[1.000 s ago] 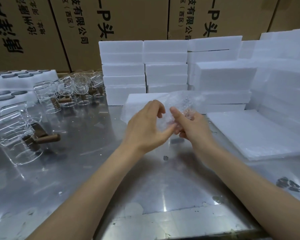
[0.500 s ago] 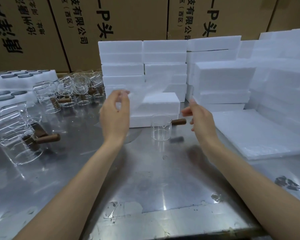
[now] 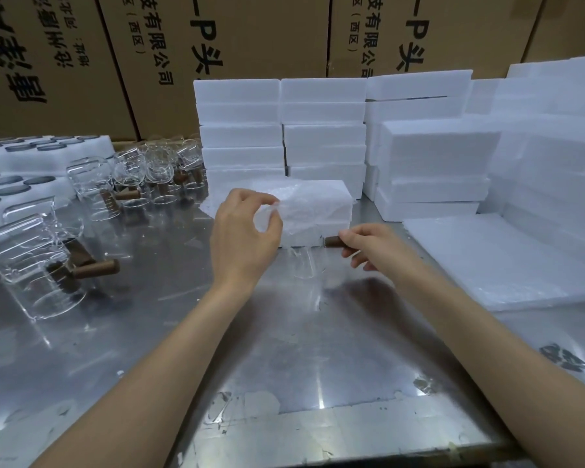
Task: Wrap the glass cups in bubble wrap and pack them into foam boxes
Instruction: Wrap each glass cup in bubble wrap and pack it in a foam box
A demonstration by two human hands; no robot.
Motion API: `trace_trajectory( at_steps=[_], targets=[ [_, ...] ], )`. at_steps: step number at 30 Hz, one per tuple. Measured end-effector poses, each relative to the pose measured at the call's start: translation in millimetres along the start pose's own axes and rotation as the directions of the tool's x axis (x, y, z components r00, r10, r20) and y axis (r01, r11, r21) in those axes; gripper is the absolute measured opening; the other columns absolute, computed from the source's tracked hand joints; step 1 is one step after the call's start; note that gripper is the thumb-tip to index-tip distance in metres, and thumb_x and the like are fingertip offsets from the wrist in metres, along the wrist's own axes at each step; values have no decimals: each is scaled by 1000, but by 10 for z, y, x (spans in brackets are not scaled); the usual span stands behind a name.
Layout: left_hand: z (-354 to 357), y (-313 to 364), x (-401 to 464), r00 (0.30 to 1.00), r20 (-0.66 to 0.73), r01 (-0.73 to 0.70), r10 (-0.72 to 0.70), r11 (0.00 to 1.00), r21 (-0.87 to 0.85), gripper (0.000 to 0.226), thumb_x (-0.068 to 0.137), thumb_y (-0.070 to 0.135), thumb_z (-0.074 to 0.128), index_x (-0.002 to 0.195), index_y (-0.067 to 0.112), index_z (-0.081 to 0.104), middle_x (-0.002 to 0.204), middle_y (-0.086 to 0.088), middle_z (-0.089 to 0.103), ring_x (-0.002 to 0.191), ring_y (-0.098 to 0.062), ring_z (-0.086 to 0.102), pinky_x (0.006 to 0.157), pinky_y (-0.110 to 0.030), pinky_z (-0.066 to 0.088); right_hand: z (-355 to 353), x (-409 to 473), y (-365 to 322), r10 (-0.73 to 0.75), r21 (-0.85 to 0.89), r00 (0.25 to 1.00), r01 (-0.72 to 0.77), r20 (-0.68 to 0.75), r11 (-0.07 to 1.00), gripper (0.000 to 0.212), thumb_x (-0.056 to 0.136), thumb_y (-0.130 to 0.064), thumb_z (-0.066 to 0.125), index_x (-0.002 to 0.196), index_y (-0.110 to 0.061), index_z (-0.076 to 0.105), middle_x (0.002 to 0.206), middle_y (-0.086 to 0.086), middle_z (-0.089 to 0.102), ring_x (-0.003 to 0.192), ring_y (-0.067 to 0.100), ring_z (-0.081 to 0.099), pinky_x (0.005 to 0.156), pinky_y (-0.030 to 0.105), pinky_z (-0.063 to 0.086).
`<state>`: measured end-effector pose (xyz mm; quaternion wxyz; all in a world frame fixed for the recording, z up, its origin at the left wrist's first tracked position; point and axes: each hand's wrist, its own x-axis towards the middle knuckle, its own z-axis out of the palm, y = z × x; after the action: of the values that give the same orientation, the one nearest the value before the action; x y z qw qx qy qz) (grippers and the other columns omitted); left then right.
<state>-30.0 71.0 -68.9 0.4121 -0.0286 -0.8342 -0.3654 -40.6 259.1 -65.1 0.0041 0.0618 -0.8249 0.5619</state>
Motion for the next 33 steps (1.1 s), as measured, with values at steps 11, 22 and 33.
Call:
trace_trajectory(
  at_steps=[11,22,33],
  targets=[
    [37,-66,13,997,43,63,-65,997,37,16,89,33,61,88,23,74,84,10,64,79,-11,56,71,-27,39,-133,-63,-110,-123,501,991,129,-45,856,13,94,-25,57,98,-19,68,84,-6,74,77,6,69,63,14,50],
    [45,-87,54,975,19,222,-222,963,-154,32,92,43,58,67,26,68,65,23,62,45,0,44,49,-10,33,-21,-102,-87,-143,430,987,161,-75,888,10,90,-12,62,99,-16,65,96,4,71,75,6,69,67,15,53],
    [11,21,59,995,-6,95,-104,928,-361,7,90,22,67,90,21,74,87,13,69,81,6,59,75,-15,47,3,-132,-134,-235,290,957,276,-170,916,10,89,-8,64,97,-14,66,87,2,71,67,4,66,68,17,51]
  ],
)
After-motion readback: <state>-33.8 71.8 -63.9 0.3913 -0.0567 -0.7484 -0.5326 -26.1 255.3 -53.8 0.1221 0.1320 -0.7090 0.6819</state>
